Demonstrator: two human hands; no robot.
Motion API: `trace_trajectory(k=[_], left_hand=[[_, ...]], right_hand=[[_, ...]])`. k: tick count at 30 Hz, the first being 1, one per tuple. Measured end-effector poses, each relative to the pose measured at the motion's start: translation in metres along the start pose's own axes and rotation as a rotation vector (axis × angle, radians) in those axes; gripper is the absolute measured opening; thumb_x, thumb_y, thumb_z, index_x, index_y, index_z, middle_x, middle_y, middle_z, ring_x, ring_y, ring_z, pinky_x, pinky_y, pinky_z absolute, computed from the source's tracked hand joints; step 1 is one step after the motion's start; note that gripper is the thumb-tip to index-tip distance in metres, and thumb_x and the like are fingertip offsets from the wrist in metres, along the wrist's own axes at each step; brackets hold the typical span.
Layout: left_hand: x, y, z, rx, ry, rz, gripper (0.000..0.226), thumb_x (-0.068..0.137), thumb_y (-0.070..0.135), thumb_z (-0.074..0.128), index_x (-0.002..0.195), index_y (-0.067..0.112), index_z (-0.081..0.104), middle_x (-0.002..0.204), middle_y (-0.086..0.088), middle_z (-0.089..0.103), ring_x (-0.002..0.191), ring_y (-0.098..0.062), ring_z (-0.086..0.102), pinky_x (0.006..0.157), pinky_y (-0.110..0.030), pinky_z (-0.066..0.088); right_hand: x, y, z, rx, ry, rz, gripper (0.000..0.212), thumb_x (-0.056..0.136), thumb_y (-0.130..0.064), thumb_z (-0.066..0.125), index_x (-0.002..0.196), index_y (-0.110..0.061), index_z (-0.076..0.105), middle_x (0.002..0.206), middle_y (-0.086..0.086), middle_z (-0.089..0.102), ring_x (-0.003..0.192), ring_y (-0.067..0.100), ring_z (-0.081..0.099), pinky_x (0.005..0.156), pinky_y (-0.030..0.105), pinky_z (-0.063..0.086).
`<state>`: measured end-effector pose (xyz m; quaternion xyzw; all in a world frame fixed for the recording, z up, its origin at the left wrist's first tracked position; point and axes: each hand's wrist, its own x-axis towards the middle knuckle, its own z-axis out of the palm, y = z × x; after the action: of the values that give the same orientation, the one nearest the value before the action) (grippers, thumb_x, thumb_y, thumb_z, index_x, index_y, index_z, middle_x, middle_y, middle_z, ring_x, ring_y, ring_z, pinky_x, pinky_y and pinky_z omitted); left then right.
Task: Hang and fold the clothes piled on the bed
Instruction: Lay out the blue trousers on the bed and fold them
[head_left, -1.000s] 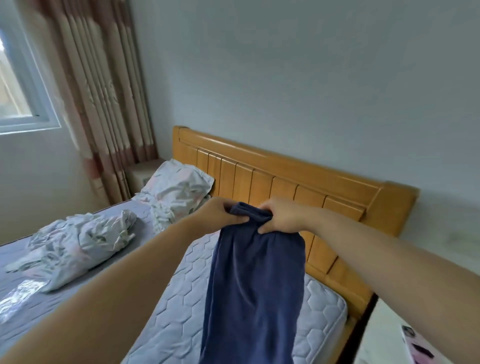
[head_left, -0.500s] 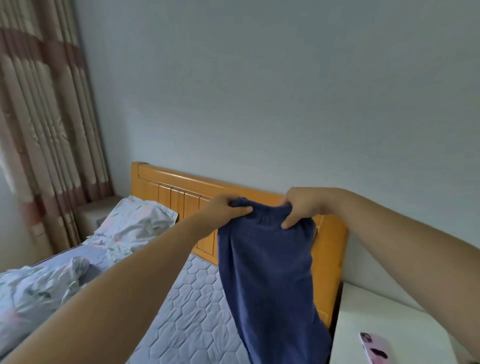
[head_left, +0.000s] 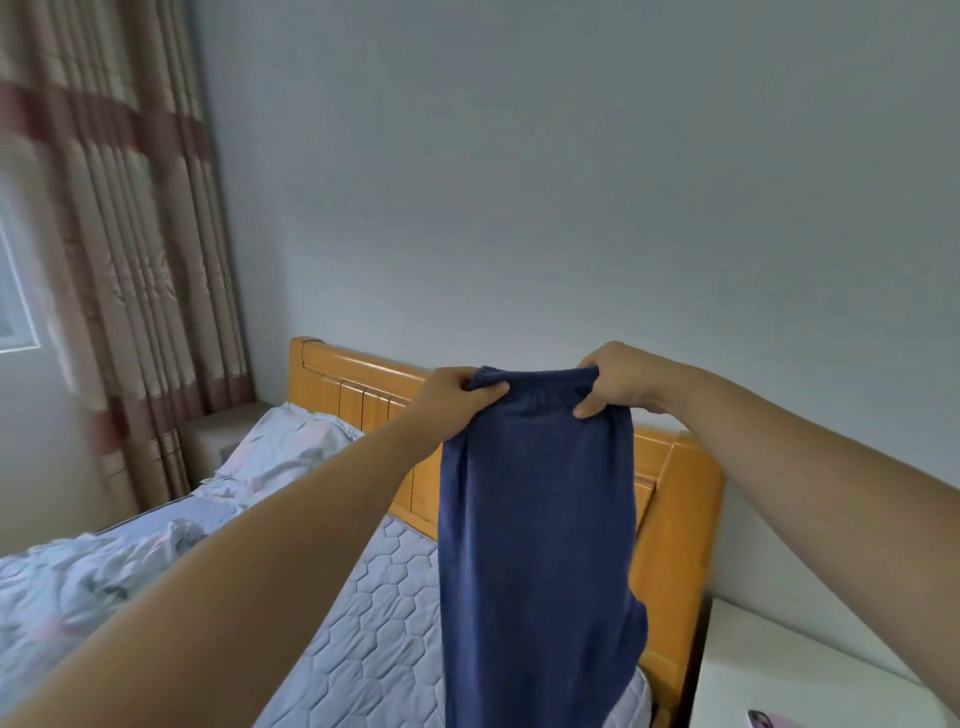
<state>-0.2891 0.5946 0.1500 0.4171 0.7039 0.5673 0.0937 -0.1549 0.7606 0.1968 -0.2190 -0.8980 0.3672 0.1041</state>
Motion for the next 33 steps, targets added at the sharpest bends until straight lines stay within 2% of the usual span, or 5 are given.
trace_trajectory(k=[6,16,23,28,33], left_hand=[[0.003,0.007,-0.01,-0.013,0.057,-0.054,0.025,0.094,0.036,0.057,0.089,0.013,0.066,0.087,0.0,0.066,0.08,-0.011,0.059,0.076,-0.02,0.049],[0.027,-0.011,-0.039,0.004,-0.041,-0.166,0.016,0.094,0.033,0.058,0.097,0.02,0.066,0.098,0.003,0.068,0.089,-0.011,0.062,0.076,-0.021,0.051],[0.082,-0.043,-0.06,0.379,-0.07,-0.206,0.016,0.08,0.013,0.071,0.091,0.001,0.071,0.076,-0.002,0.062,0.07,-0.015,0.054,0.06,-0.019,0.041],[0.136,-0.069,-0.051,0.517,-0.051,-0.429,0.01,0.084,0.004,0.062,0.076,0.005,0.056,0.056,-0.009,0.043,0.042,-0.018,0.034,0.038,-0.019,0.027],[0.19,-0.091,-0.035,0.426,0.168,-0.432,0.024,0.095,0.022,0.052,0.074,0.011,0.053,0.061,0.003,0.056,0.061,-0.015,0.06,0.064,-0.023,0.048]], right_hand=[[0.004,-0.003,-0.002,0.554,-0.23,0.083,0.017,0.084,-0.007,0.065,0.101,-0.007,0.067,0.099,0.008,0.072,0.086,0.021,0.069,0.068,0.03,0.057],[0.046,0.007,0.018,0.624,-0.22,0.006,0.023,0.092,-0.018,0.059,0.112,-0.006,0.063,0.11,0.006,0.068,0.097,0.019,0.065,0.077,0.03,0.053],[0.114,0.015,0.034,0.336,-0.205,0.002,0.024,0.083,-0.005,0.069,0.107,-0.003,0.066,0.109,0.01,0.069,0.103,0.025,0.064,0.091,0.037,0.052],[0.178,0.023,0.047,-0.194,0.012,-0.057,0.018,0.078,-0.017,0.07,0.073,-0.003,0.061,0.072,0.005,0.056,0.067,0.018,0.051,0.057,0.025,0.039],[0.248,0.017,0.051,-0.224,0.077,-0.002,0.014,0.085,-0.014,0.056,0.073,-0.009,0.049,0.059,0.012,0.062,0.047,0.022,0.057,0.053,0.026,0.048]])
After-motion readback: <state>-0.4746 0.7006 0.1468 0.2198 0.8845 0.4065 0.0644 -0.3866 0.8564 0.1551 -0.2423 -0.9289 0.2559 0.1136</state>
